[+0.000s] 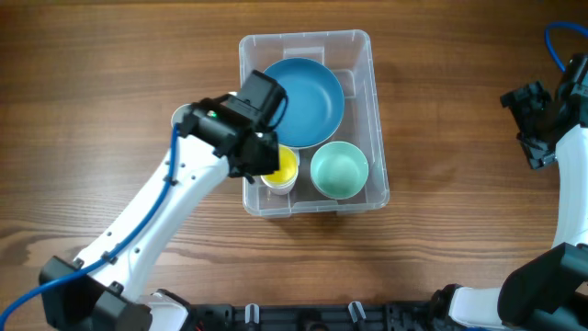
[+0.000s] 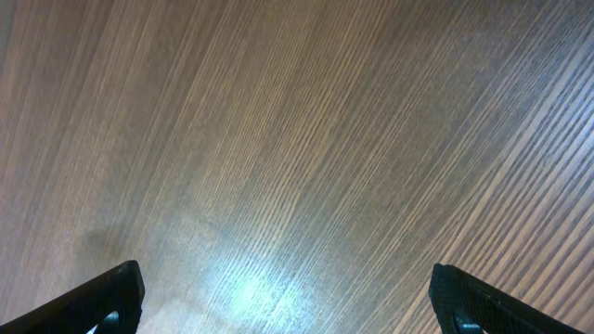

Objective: Pack container
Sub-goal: 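Lower the yellow cup into the white cup and release, then grasp the gray cup with the left gripper, then lower the gray cup into the yellow cup and release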

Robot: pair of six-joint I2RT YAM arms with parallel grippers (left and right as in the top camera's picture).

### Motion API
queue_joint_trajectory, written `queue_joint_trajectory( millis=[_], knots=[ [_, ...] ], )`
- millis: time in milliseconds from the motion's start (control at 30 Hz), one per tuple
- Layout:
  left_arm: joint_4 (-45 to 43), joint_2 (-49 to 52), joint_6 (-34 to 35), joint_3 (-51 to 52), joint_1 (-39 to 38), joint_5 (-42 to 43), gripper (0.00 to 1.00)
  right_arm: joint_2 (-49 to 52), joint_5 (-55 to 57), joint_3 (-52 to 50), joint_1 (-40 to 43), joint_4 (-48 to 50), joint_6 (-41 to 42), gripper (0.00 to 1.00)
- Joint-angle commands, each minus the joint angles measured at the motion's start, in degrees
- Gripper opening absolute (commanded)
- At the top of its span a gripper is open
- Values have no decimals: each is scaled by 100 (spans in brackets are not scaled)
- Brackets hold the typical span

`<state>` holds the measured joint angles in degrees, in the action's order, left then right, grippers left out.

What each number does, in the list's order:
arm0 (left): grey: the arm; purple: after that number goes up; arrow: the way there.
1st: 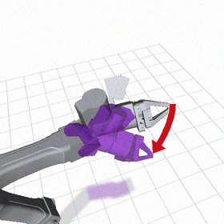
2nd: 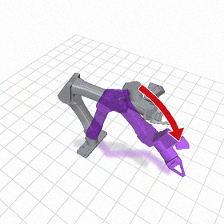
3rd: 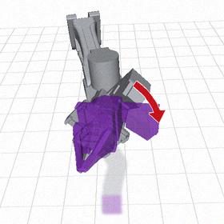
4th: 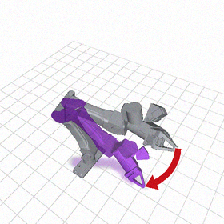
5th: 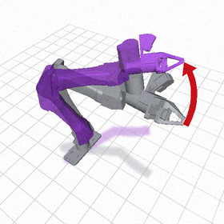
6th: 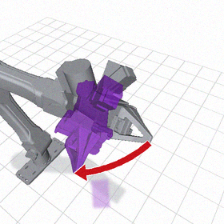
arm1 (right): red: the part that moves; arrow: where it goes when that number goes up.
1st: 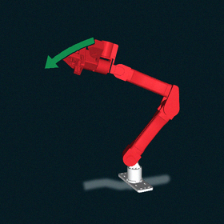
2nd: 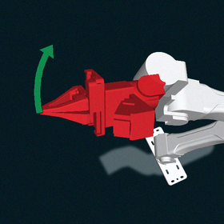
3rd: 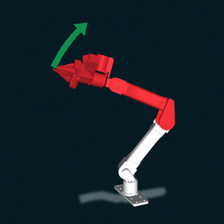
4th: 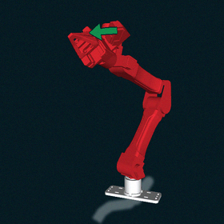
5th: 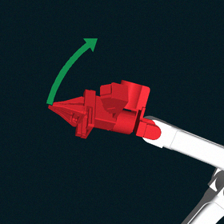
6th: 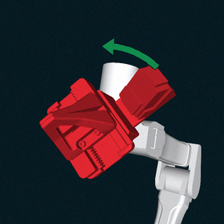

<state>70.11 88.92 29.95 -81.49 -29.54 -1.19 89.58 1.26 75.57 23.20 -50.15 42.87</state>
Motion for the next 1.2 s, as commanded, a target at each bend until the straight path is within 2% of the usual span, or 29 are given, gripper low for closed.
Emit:
queue_joint_trajectory(
  millis=[0,67,133,233,433,567,733,800,867,1067,1167],
  knots=[
    [63,-693,52,-387,798,-315,53,59,-26,15,7,15,79,100],
    [66,-894,33,-387,1331,-343,56,59,-26,15,7,15,79,100],
    [66,-874,-79,-378,2017,-341,55,59,-26,15,7,15,79,100],
    [-7,-542,-186,-234,2625,-339,52,59,-26,15,7,15,79,100],
    [-863,570,-295,61,3016,-321,50,59,-26,15,7,15,79,100],
    [-1237,1519,-297,61,3211,-358,39,59,-26,15,7,15,79,100],
    [-1556,2055,-540,61,3265,-205,29,59,-26,15,7,15,76,100],
    [-1657,2059,-754,59,3265,-35,13,59,-26,15,7,15,79,100],
    [-1611,2017,-763,57,3268,-39,4,59,-26,15,7,15,79,100],
    [-461,1095,-772,-442,3217,-168,4,59,-26,17,7,15,79,100],
    [107,280,-931,-717,2841,-15,4,59,-26,15,7,15,79,100]
  ],
)
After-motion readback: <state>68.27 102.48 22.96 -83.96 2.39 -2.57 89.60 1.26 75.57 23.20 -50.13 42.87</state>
